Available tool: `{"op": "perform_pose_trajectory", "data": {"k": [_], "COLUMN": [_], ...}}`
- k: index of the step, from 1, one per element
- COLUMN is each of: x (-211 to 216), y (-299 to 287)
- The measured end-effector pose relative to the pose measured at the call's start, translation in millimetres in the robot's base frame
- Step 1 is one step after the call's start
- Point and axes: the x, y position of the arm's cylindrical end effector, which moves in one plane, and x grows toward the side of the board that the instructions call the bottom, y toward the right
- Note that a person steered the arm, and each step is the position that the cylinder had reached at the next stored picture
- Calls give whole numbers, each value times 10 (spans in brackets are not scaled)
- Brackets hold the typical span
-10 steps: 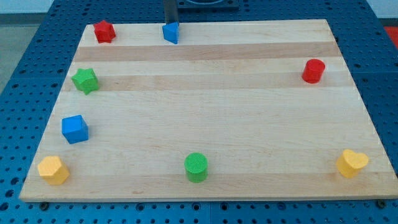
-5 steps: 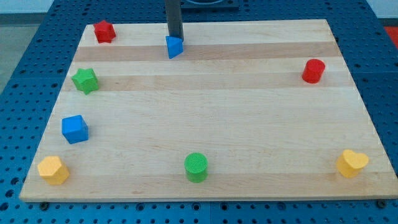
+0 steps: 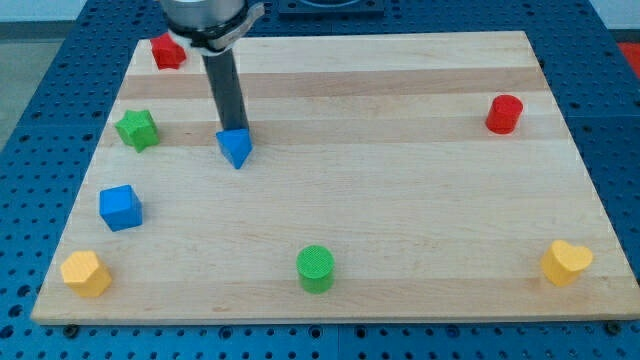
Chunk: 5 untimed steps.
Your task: Push the blue triangle right to the blue cube
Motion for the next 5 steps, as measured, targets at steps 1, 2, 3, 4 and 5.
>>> {"op": "perform_pose_trajectory", "data": {"k": [1,2,3,4,5], "x": [160,-4,88,349,585], "y": [-71,-60,55,114,61]}}
